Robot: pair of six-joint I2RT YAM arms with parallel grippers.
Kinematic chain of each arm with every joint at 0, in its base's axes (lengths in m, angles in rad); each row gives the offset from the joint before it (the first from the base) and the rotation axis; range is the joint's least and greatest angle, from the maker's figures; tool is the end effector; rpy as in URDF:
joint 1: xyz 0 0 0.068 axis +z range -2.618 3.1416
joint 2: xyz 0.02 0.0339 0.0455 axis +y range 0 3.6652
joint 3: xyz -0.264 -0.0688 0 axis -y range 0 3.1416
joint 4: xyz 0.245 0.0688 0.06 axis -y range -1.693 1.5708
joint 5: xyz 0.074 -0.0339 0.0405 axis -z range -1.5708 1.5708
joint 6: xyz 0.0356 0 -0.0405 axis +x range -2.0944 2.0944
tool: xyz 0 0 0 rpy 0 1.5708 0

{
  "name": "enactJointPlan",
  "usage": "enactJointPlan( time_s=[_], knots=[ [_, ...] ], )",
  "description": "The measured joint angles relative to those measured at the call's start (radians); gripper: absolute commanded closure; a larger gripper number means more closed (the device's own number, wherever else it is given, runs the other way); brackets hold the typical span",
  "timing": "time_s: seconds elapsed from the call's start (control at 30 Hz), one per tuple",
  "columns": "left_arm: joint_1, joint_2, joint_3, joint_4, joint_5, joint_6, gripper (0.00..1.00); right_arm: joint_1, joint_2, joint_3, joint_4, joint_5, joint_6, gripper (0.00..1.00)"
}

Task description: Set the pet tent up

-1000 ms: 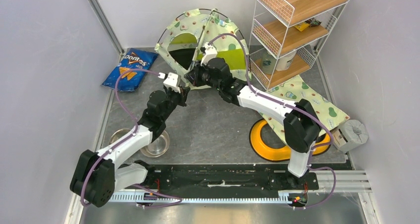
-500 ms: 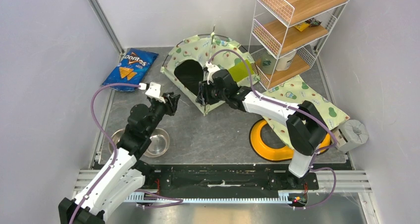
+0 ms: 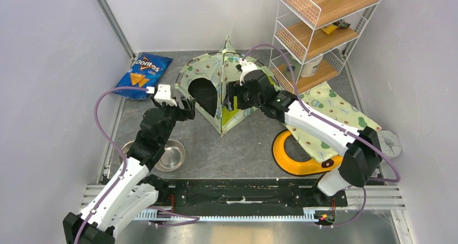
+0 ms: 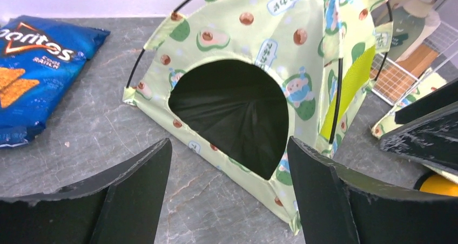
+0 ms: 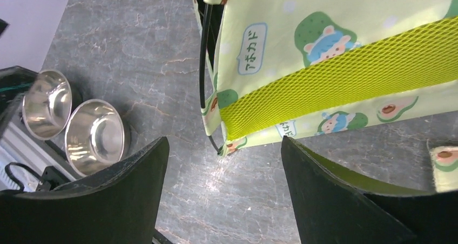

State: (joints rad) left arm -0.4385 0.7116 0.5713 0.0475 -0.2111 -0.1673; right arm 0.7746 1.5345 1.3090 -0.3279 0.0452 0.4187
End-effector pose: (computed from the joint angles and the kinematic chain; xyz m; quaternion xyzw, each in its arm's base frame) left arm 0.1656 -0.0694 0.3010 0.0291 0.7379 -0.1255 0.6625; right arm 0.2554 0.2477 0.3234 -0.1437 0.8613 0.2573 0.4139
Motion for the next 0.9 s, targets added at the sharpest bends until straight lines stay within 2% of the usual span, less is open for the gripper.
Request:
enactJointPlan(
  time_s=[0.27, 0.3, 0.37, 0.53, 0.63, 0.9],
  knots=[
    [0.0, 0.024, 0.12, -0.046, -0.054, -0.006, 0.16, 0.026, 0.123, 0.134, -0.018, 0.101, -0.03, 0.3],
    [0.0, 0.028, 0.145, -0.076, -0.072, -0.008, 0.17, 0.05, 0.198, 0.187, -0.014, 0.153, -0.042, 0.34],
    [0.0, 0.028, 0.146, -0.085, -0.077, -0.011, 0.17, 0.056, 0.217, 0.197, -0.013, 0.165, -0.046, 0.4],
    [0.0, 0.025, 0.146, -0.137, -0.09, -0.024, 0.17, 0.074, 0.327, 0.296, -0.016, 0.205, -0.07, 0.81],
    [0.0, 0.015, 0.146, -0.158, -0.102, -0.026, 0.17, 0.074, 0.35, 0.314, -0.019, 0.209, -0.084, 0.98],
    [0.0, 0.006, 0.186, -0.217, -0.105, -0.025, 0.18, 0.072, 0.335, 0.345, -0.039, 0.147, -0.267, 1.0]
  ],
)
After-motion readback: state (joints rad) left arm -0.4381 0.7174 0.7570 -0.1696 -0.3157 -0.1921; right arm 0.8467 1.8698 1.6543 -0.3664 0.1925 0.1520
